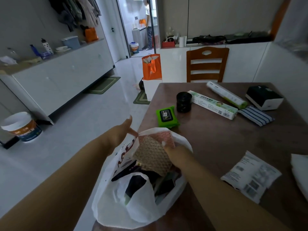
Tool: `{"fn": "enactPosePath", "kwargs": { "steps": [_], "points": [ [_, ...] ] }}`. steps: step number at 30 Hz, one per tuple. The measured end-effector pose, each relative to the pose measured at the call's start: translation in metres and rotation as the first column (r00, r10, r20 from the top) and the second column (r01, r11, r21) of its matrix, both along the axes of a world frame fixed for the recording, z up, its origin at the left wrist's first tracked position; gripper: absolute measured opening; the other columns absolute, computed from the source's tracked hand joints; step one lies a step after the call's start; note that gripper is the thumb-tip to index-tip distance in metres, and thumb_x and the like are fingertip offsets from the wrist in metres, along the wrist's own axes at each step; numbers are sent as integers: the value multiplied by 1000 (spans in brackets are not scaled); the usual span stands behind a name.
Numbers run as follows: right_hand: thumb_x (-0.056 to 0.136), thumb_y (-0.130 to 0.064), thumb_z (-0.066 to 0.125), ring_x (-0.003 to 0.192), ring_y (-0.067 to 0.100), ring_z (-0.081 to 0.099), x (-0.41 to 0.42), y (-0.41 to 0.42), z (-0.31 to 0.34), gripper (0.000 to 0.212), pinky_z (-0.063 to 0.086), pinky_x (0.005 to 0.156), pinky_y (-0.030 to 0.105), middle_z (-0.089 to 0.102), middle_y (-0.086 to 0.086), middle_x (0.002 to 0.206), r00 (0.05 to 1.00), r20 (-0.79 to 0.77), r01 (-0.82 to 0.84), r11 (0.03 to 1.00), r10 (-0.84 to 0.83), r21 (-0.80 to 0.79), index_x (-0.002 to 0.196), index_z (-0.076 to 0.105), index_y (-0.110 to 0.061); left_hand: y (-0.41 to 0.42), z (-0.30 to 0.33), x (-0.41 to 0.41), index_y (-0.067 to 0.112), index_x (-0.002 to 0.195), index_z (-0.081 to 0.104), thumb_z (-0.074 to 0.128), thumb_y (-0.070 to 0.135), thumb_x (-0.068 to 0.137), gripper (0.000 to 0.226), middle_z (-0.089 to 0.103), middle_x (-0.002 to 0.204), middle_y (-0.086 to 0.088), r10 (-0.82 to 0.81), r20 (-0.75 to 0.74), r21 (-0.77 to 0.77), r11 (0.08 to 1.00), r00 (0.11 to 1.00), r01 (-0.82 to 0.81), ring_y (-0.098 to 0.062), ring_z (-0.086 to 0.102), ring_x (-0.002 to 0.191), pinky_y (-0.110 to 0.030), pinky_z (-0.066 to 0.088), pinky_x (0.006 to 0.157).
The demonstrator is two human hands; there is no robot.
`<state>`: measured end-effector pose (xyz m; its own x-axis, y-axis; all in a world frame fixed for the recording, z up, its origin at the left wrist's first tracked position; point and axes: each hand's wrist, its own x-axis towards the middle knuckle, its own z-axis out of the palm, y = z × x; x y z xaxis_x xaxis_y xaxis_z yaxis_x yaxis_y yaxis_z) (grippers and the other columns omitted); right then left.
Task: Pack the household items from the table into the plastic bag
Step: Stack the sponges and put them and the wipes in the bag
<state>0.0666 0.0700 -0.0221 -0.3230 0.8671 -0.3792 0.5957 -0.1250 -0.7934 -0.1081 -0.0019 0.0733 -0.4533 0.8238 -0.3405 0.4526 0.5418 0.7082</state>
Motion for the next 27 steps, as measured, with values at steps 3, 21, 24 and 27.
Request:
{"fn": "enactPosePath", "kwargs": {
  "steps": [3, 21, 24, 27],
  "points": [
    [93, -45, 40, 83, 25, 54, 6, 10, 13, 41, 40, 70, 30, 66, 10, 108, 960, 259, 10, 934, -110, 358, 105, 62, -14, -13, -3, -3, 6, 98, 76, 9, 63, 92, 89, 25, 158, -6, -67, -68, -183, 982, 995, 53, -27, 24, 144, -46, 8, 117],
    [100, -32, 37, 83, 33, 56, 64, 95, 54, 42, 35, 69, 30, 60, 15, 89, 907, -71, 406, 816, -416, 411, 99, 65, 0, 45, -11, -5, 4, 101, 74, 30, 50, 98, 64, 69, 101, -17, 140, 173, 240, 954, 975, -180, -30, 64, 96, -36, 47, 91],
    [100, -35, 34, 99, 37, 60, 96, 110, 64, 49, 37, 71, 31, 65, 21, 106, 848, 9, 469, 760, -529, 450, 106, 64, 3, 79, -6, 20, 7, 91, 76, 41, 46, 95, 53, 72, 97, -17, 65, 201, 259, 959, 977, -117, -33, 67, 94, -44, 50, 96],
    [98, -39, 37, 107, 38, 58, 125, 123, 61, 51, 45, 79, 38, 62, 23, 120, 819, 159, 445, 785, -551, 430, 118, 57, 3, 114, -14, 48, 15, 75, 72, 47, 37, 94, 38, 72, 88, -12, -87, 118, 293, 955, 989, 49, -29, 67, 85, -43, 52, 91]
  ]
}}
